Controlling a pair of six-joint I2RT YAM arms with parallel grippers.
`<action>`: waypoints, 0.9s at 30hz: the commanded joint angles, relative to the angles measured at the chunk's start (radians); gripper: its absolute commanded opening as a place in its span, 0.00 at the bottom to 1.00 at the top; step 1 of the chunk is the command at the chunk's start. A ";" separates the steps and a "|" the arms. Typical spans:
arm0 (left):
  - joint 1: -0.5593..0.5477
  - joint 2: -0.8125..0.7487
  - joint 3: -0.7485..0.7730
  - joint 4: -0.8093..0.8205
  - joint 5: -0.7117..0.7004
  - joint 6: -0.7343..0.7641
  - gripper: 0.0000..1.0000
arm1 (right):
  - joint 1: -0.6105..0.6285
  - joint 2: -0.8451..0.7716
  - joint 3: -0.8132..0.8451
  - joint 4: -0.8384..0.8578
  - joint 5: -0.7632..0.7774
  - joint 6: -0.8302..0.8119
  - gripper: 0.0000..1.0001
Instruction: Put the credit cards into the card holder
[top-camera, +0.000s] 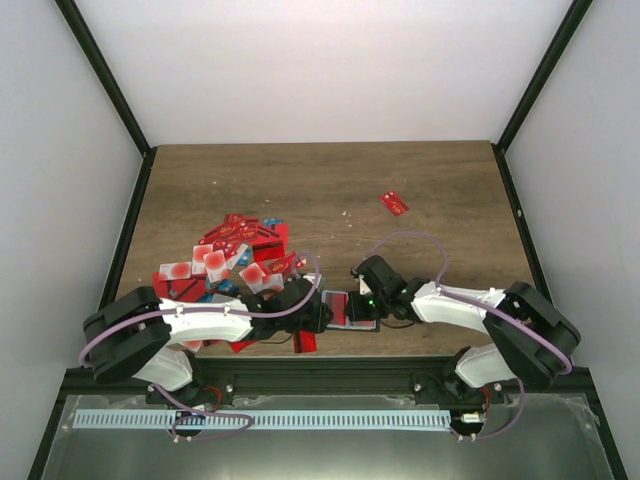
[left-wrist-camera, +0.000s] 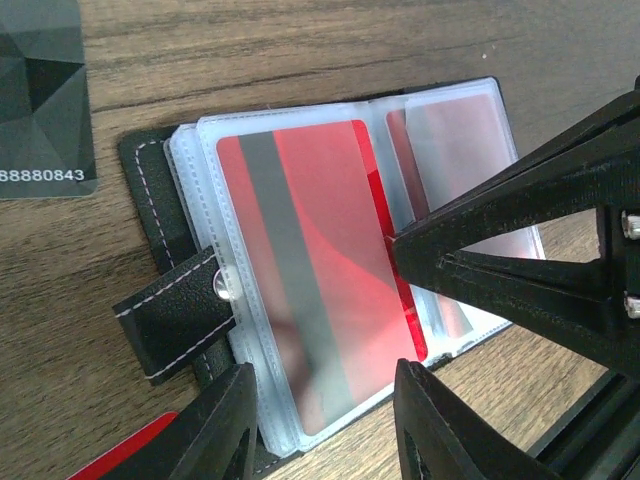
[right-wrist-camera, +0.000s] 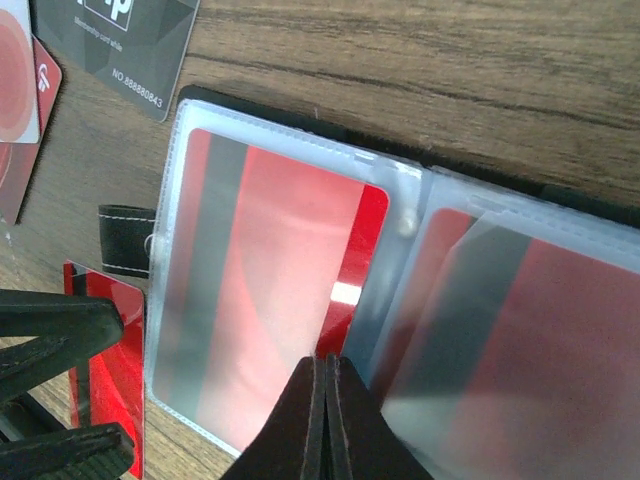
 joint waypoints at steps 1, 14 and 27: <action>-0.003 0.031 0.007 0.032 0.021 0.004 0.40 | 0.007 0.014 -0.022 0.018 0.020 0.003 0.01; -0.003 0.065 0.032 0.012 0.016 0.002 0.38 | 0.007 0.007 -0.049 0.003 0.048 0.003 0.01; -0.003 -0.005 0.051 -0.061 -0.018 -0.001 0.39 | 0.007 0.029 -0.049 0.012 0.045 -0.002 0.01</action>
